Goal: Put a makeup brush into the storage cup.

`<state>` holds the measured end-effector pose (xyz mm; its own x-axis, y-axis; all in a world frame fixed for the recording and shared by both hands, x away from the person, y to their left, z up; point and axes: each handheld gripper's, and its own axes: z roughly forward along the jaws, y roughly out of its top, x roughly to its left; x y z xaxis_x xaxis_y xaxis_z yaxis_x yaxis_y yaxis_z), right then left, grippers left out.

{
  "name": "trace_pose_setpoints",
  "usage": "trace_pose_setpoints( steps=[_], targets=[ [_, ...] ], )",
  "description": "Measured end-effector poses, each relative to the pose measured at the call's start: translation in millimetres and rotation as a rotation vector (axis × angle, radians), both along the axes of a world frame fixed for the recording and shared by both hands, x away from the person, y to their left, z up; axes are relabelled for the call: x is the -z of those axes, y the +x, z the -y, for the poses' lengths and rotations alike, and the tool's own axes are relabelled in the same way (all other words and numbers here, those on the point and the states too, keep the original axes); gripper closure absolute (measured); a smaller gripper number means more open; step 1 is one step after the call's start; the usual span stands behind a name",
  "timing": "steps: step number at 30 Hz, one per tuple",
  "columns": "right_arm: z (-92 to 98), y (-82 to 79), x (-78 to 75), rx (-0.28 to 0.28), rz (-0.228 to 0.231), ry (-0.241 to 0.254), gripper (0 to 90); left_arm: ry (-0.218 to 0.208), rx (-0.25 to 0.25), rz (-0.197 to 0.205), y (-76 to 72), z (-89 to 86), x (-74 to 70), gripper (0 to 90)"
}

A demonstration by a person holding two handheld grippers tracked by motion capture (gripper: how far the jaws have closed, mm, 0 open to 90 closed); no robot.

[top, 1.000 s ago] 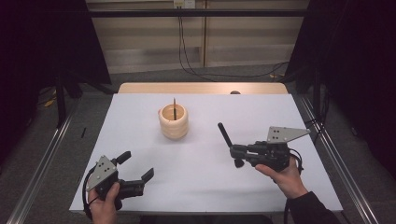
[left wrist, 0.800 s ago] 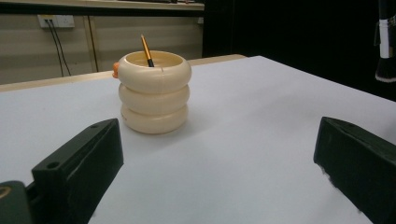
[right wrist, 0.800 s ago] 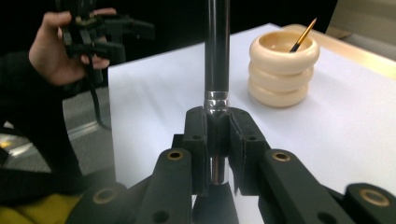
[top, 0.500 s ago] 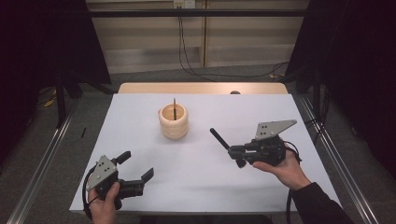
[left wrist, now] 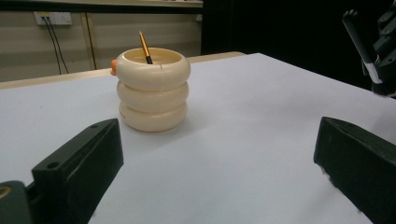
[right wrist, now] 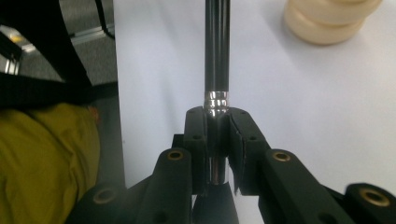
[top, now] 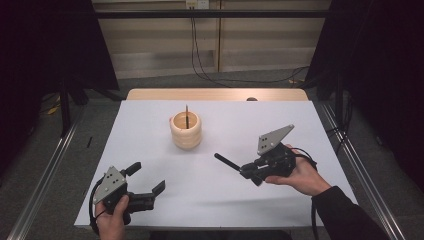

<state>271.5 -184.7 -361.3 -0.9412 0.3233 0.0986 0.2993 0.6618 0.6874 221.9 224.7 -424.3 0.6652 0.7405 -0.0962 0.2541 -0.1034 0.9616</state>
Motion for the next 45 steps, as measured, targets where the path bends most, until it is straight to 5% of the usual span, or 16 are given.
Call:
trace_pose_setpoints(
  steps=[18,25,36,45],
  targets=[
    [-22.6,5.9,9.7,-0.096,-0.063,-0.241,78.6,0.01,0.032,-0.002,-0.3,4.3,-0.3,1.5],
    [-33.4,3.0,15.3,-0.126,-0.085,-0.344,78.6,0.019,0.087,-0.006,0.1,7.7,-4.7,1.4],
    [-34.7,3.9,18.6,-0.131,-0.083,-0.376,78.6,0.054,0.162,0.011,-1.1,1.6,-26.1,1.4],
    [-36.8,3.3,22.1,-0.139,-0.084,-0.389,78.6,0.131,0.249,0.013,1.8,2.6,-41.2,1.3]
  ],
)
